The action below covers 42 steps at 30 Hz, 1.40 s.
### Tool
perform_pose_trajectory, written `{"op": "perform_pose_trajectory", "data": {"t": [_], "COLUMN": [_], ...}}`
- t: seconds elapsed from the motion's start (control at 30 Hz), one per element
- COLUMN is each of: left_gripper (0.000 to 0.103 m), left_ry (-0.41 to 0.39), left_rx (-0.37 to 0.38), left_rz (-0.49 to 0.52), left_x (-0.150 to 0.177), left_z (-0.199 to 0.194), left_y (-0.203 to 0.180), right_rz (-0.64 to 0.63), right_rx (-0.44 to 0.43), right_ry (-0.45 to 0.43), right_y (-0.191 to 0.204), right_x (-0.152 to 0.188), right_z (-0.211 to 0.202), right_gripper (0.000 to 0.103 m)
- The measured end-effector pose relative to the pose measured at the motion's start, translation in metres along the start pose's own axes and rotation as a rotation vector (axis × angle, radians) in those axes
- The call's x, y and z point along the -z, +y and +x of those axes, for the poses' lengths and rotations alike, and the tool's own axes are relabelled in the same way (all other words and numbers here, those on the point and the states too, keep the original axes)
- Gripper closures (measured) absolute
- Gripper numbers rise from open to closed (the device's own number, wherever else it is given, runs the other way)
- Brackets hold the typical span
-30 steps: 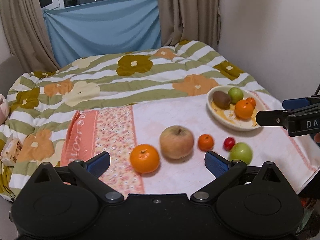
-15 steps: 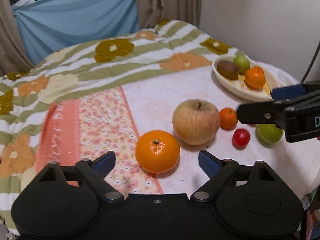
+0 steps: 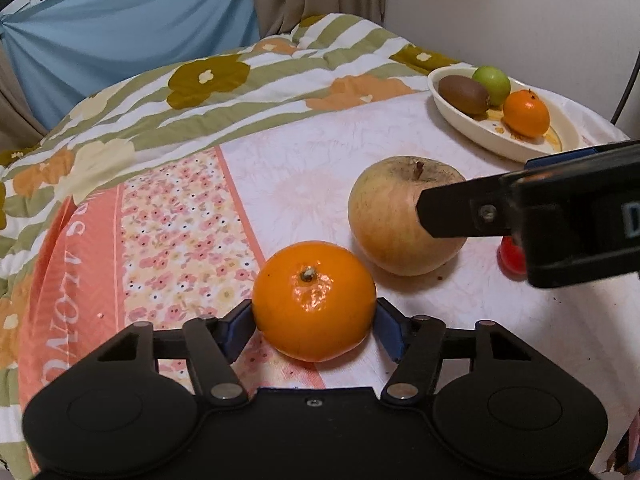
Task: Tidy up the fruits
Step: 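Grasp the large orange with the left tool while the right tool grasps the big apple, then carry the orange and big apple into the duck bowl and open both tools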
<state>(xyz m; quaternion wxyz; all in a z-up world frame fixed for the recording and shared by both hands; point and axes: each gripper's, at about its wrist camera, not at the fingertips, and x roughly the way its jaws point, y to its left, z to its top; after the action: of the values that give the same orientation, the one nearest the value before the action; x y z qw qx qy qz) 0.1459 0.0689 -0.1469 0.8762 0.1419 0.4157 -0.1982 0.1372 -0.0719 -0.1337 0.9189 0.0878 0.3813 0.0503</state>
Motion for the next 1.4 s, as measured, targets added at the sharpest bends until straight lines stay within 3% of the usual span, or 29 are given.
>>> {"op": "perform_pose_trajectory", "data": {"t": [0.5,1.0,1.07,1.4], "left_gripper": [0.036,0.036,0.036,0.036], "left_ry": [-0.012,-0.015,-0.017,-0.040], "left_rx": [0.012,-0.036,-0.040,-0.059], "left_rz": [-0.028,-0.096,-0.101,-0.140], "left_x": [0.006,0.024,0.025,0.029], "left_z": [-0.005,-0.019,-0.020,-0.029], "left_y": [0.005,0.023,0.025,0.031], "right_rz": [-0.037,-0.103,-0.112,-0.154], "right_rx": [-0.007,-0.011,-0.013,-0.019], "right_ry": [0.016,0.040,0.045,0.052], "right_y": [0.015,0.022,0.022,0.023], "right_x": [-0.004,-0.003,-0.003,0.000], "right_z": [0.022,0.049,0.051,0.053], "right_gripper": [0.000,0.000,0.009,0.012]}}
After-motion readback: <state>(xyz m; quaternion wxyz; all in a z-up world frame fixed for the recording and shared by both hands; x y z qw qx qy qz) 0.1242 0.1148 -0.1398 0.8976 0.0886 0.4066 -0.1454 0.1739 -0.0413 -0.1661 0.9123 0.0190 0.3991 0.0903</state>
